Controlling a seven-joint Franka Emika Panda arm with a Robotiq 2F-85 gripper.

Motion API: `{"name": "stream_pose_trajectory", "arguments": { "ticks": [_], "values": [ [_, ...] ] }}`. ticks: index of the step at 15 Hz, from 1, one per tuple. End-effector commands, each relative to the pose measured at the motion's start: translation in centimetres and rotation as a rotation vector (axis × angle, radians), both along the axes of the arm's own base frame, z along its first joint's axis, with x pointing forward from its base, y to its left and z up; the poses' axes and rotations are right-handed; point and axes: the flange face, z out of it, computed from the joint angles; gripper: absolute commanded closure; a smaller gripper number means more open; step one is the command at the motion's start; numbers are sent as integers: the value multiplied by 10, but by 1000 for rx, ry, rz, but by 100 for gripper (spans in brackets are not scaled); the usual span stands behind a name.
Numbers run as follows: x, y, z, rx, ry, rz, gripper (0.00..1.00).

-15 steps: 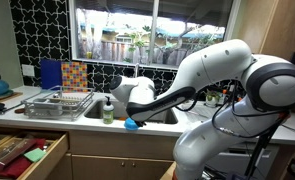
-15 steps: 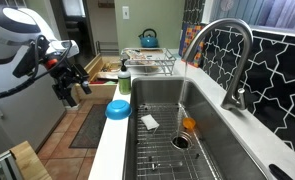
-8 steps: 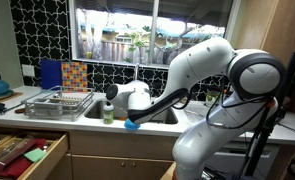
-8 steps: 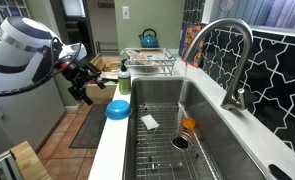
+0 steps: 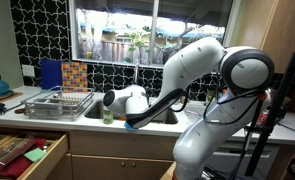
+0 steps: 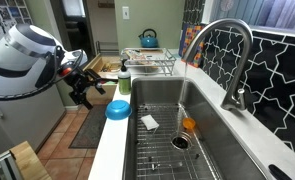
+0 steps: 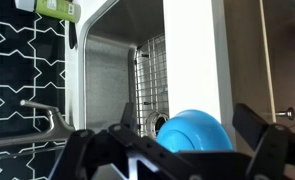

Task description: Pick up the upside down positioned blue bowl and rinse it under the running tap before putting it down in its original position

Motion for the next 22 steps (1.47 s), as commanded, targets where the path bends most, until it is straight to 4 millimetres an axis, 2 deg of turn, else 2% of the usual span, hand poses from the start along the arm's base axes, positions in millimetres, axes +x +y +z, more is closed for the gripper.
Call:
{"name": "stream_pose_trajectory", "arguments": {
  "ticks": [1,6,14,15,17,20,21,22],
  "values": [
    [10,14,-32,20,-50,44,0],
    [22,21,-60,79,-143,108,0],
    [29,7,-89,118,-177,123,0],
    [29,7,-92,129,-174,122,6],
    [32,5,-89,134,-181,115,33],
    [27,3,-83,152,-192,104,55],
    [25,4,-82,157,-190,106,56],
    [34,7,-81,161,-188,108,60]
  ]
}}
